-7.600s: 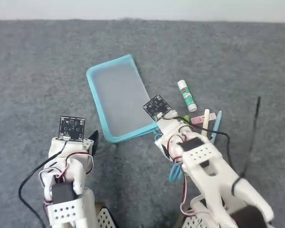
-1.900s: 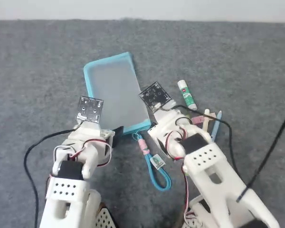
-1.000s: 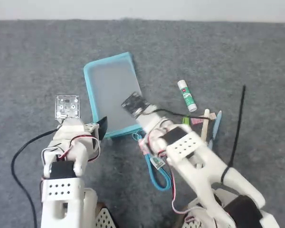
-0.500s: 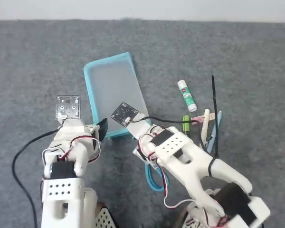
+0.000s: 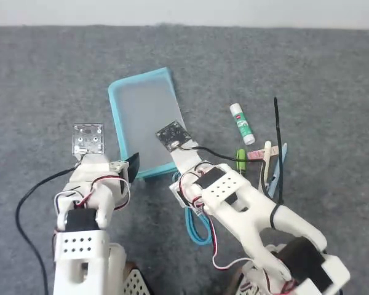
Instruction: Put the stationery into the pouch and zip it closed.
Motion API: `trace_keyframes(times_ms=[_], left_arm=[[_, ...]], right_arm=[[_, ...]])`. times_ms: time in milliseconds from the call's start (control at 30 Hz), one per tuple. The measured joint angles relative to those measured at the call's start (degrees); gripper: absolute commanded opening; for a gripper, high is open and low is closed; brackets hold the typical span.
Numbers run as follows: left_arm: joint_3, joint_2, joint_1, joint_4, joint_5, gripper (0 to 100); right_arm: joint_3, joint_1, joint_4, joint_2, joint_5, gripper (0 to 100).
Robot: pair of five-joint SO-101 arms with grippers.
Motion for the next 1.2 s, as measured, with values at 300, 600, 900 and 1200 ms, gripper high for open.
trace_keyframes(times_ms=[300,600,900,1200], left_arm=[[0.0,0.0,0.0,0.0,0.0,27],[0.0,0.0,0.0,0.0,0.0,27],[0.0,0.0,0.0,0.0,0.0,27],[0.0,0.0,0.0,0.0,0.0,27]], right_arm=[[0.0,-1.2,0.0,-2.6,-1.1,19.8],[0.0,-3.3,-1.4,-2.4,-1.2,19.8],[-0.4,0.0,-4.3,4.5,-1.2,9.0],[-1.8,4.5,-4.3,6.9,3.5,0.6]])
